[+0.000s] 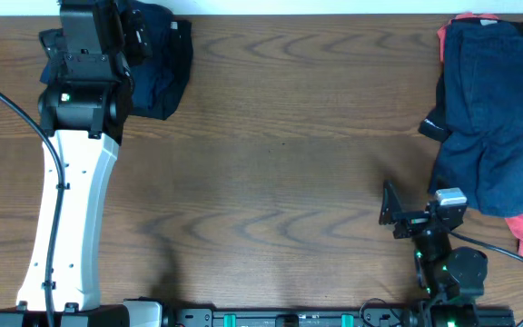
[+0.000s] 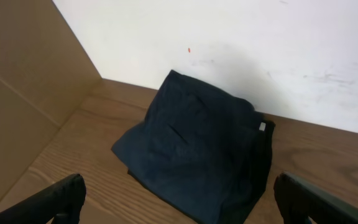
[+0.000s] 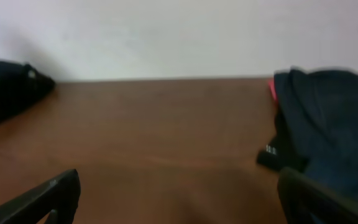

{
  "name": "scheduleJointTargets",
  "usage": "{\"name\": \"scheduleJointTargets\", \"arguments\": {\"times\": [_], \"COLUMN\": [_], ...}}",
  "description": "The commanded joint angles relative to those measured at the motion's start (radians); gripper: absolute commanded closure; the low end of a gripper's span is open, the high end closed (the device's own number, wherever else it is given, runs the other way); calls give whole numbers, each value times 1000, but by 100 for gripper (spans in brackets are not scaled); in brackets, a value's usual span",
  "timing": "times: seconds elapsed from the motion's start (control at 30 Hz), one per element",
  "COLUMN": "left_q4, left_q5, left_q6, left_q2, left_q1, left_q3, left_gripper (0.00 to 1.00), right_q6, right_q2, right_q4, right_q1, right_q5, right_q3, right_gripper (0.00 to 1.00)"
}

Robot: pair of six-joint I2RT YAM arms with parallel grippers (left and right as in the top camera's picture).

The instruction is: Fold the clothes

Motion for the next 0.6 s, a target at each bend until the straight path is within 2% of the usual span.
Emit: {"name": "scheduleJointTargets", "arguments": {"times": [0.0,0.13,0.57], "left_q4": [1,1,1], "left_q5": [-5,-5,-5], "left_q6": [9,9,9], "left_q2": [-6,-6,-6], "left_q1": [3,3,3], "left_q3": [-1,-1,-1], "left_gripper": [2,2,2], "right_q6": [6,-37,-18], "right_q2": [-42,-96,-100], "right_q4": [-32,-42,-40], "right_q1": [10,10,11], "right_q5": [13,9,10], "right_q3": [-11,-11,-11], "right_gripper": [1,1,1]}}
